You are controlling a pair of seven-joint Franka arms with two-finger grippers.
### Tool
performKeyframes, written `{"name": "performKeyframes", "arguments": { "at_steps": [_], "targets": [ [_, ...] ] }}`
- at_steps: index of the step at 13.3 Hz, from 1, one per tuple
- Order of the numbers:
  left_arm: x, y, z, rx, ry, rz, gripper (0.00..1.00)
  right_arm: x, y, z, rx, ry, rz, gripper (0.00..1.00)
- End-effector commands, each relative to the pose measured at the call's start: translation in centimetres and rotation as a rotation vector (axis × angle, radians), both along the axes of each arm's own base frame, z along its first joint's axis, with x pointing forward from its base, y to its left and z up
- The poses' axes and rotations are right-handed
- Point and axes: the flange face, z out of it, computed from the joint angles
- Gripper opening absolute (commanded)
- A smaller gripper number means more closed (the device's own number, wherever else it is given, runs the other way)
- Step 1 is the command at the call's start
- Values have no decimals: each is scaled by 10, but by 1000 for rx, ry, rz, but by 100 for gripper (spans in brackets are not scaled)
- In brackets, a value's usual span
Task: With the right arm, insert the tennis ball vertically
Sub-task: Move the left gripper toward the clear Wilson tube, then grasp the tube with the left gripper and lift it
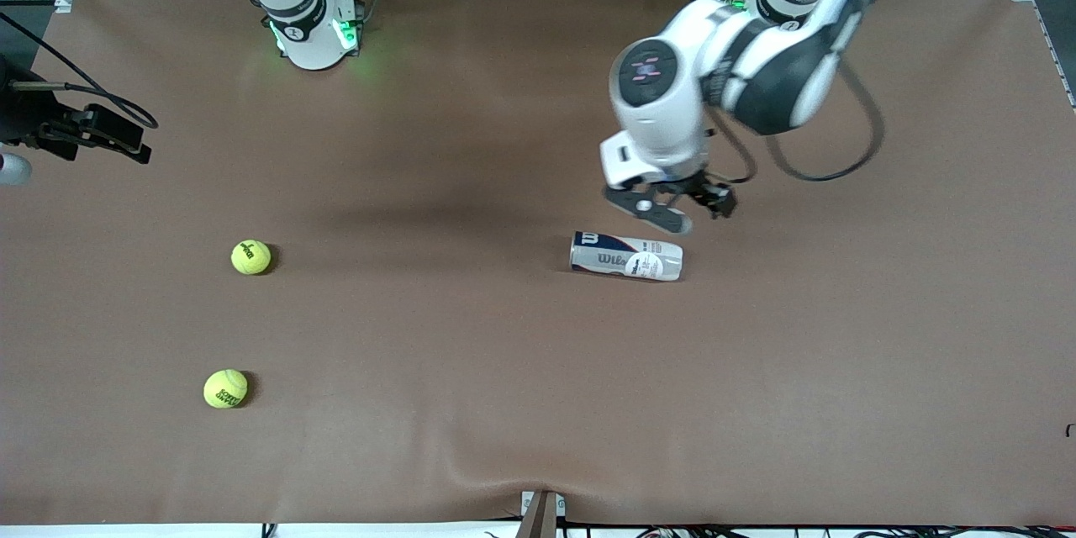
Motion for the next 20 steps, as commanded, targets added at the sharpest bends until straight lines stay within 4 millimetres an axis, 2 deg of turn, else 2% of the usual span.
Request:
{"name": "performKeyframes", "arguments": {
  "at_steps": [1, 3, 5, 7, 9, 11, 16, 20],
  "targets": [
    [0, -27, -56, 106, 41, -168, 100, -1, -2, -1, -10, -3, 7, 100],
    [3, -30, -96, 126, 122, -253, 100, 0, -2, -2, -10, 0, 7, 100],
    [8, -36, -120, 147, 170, -454, 100, 1, -2, -4, -12, 3, 7, 100],
    [20, -28, -141, 123, 236, -586, 100, 1, -2, -4, -10, 3, 7, 100],
    [26, -25, -142, 113, 280, -727, 100, 1, -2, -4, -10, 3, 7, 100],
    [26, -26, -148, 110, 305, -782, 100, 1, -2, -4, -10, 3, 7, 100],
    [23, -27, -176, 132, 346, -859, 100, 1, -2, -5, -11, 4, 7, 100],
    [31, -18, -188, 118, 349, -859, 100, 1, -2, -5, -11, 4, 7, 100]
  ]
}}
